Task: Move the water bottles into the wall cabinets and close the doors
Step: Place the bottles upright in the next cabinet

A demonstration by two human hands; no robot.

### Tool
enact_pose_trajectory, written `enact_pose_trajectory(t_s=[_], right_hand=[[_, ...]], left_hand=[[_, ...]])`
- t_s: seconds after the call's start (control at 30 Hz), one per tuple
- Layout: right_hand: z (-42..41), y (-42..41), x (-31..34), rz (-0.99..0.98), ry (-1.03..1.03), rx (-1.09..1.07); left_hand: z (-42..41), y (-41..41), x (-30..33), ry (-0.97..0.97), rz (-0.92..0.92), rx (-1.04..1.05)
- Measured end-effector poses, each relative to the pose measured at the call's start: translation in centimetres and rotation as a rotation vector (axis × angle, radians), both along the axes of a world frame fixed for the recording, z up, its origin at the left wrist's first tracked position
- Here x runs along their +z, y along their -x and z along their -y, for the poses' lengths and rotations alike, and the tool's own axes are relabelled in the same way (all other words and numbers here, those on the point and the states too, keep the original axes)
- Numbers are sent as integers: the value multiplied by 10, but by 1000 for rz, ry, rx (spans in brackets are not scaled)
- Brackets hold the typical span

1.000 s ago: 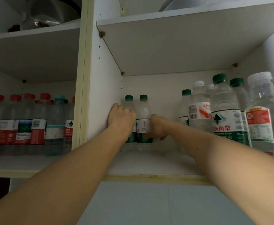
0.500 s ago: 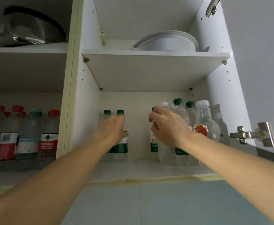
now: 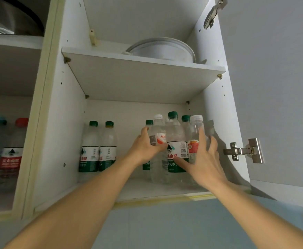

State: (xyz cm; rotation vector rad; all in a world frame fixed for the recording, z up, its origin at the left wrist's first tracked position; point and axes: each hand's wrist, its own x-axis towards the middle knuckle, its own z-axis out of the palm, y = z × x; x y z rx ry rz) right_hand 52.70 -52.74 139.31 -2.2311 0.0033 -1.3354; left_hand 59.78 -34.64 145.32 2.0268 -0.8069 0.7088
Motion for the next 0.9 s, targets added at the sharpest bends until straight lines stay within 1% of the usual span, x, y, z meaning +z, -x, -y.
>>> enact_pose_trajectory(t_s=[0.13,0.23,0.37,0.5,0.63,0.8,0.9], right_hand=[[5,-2,-2,21,-17,52],[8,-3,-2,47,-31,76],[10,-3,-3,44,-48,79],[7,-4,-4,45,-22,-1],[5,-3,-4,65,-16,-9],[7,-4,-4,61,-5,1],[8,-4,-6,77,0,13]], left_hand=[[9,-13,-7,93,-62,-109],[7,-22,-8,85,-106,-173],[6,-25,-7,68,-121,-185],[9,-24,-7,24,-76,-74],[-8,-20,1,-24,-66,49],[-54,-23,19,-196,-86,149],[-78,-30,19,-257,-69,212]])
